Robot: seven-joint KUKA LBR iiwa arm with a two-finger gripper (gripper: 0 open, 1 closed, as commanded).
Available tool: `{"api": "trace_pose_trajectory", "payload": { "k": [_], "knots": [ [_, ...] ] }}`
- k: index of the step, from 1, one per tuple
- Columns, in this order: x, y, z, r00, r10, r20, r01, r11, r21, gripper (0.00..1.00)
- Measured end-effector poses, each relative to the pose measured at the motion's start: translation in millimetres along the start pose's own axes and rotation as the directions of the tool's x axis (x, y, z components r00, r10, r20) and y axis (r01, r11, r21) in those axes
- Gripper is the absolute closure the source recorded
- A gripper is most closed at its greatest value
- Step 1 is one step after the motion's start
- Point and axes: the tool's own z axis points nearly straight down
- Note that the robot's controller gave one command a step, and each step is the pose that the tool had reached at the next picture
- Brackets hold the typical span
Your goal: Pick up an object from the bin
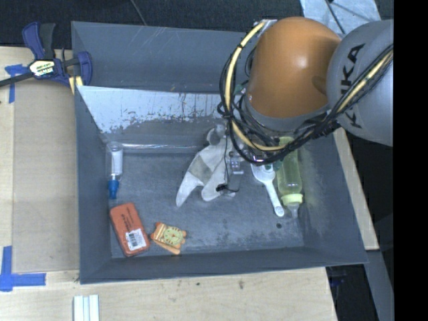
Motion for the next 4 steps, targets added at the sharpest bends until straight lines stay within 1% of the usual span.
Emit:
{"api": "trace_pose_trajectory", "payload": {
  "k": [1,2,3,4],
  "knots": [
    [-1.4,0,-5,1.000,0.002,0.009,-0.002,1.000,-0.001,0.00],
    [-11.6,-9,35,1.000,-0.002,0.018,0.002,1.000,-0.002,0.00],
    [3.5,-24,100,0.999,0.031,0.011,-0.031,1.000,-0.001,0.00],
    [-13.4,-28,127,0.999,-0.055,0.003,0.055,0.999,0.001,0.00]
  ]
}}
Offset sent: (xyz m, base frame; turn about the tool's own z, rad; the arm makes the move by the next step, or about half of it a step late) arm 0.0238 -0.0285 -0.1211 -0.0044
